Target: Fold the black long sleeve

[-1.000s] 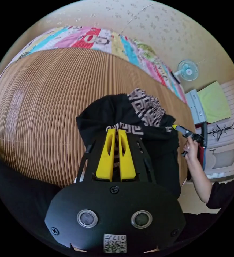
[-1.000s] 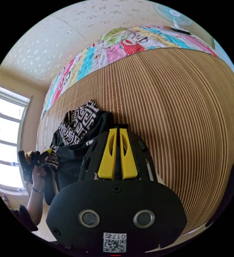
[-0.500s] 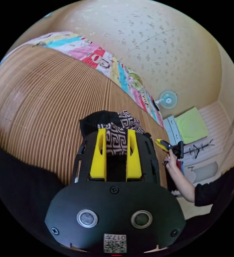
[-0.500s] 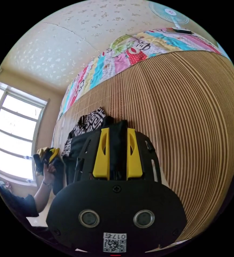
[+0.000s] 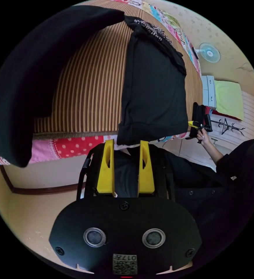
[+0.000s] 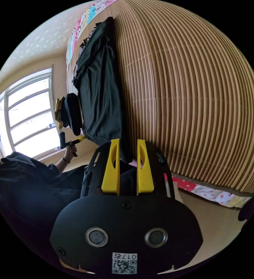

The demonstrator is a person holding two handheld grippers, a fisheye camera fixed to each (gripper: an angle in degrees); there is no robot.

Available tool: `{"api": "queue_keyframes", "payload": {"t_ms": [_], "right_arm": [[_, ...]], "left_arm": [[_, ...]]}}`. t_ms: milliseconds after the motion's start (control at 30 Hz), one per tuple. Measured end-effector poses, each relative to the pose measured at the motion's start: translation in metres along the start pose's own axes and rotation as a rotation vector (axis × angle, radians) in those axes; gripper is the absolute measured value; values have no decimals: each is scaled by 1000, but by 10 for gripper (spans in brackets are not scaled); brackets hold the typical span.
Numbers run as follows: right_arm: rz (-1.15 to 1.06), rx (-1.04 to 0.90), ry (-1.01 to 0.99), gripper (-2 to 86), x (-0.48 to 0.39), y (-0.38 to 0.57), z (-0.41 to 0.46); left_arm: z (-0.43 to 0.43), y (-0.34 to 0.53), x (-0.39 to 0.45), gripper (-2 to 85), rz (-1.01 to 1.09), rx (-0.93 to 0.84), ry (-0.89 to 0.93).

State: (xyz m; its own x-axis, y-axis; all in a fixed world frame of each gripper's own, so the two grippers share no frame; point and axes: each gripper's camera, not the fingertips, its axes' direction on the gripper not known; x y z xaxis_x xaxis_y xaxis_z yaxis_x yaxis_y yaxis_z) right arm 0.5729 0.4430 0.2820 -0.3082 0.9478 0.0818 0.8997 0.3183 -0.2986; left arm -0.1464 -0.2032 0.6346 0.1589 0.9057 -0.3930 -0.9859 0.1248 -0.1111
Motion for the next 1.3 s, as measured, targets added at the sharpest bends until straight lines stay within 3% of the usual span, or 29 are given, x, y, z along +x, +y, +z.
{"api": "queue_keyframes", "payload": {"t_ms": [267, 400, 467, 600, 700, 733, 833, 1033, 1167, 1300], "right_arm": [[-85, -70, -171, 106, 1, -4, -8], [-70, -57, -93, 42, -1, 5, -15], [-36, -24, -196, 28, 8, 17, -33], [9, 25, -409, 18, 22, 63, -70], [14, 136, -624, 15, 17, 109, -107], [-2, 214, -709, 15, 10, 121, -121], [-36, 423, -816, 15, -3, 117, -145], [-67, 537, -703, 14, -11, -44, -142], [-48, 518, -639, 19, -5, -174, -117], [-22, 502, -604, 34, 5, -254, -93]], "left_arm": [[7, -32, -28, 32, -34, -131, 117], [-14, -21, -33, 10, 39, -134, 164], [-26, -10, -35, 4, 72, -118, 236], [-59, 31, -44, -3, 108, -105, 450], [-74, 68, -41, -3, 126, -81, 731], [-79, 79, -39, -3, 130, -28, 869], [-95, 79, -35, -2, 147, 207, 1052], [-88, -14, -62, 1, -10, 568, 955], [-67, -75, -84, 4, -129, 693, 867], [-49, -126, -92, 28, -163, 754, 644]]}}
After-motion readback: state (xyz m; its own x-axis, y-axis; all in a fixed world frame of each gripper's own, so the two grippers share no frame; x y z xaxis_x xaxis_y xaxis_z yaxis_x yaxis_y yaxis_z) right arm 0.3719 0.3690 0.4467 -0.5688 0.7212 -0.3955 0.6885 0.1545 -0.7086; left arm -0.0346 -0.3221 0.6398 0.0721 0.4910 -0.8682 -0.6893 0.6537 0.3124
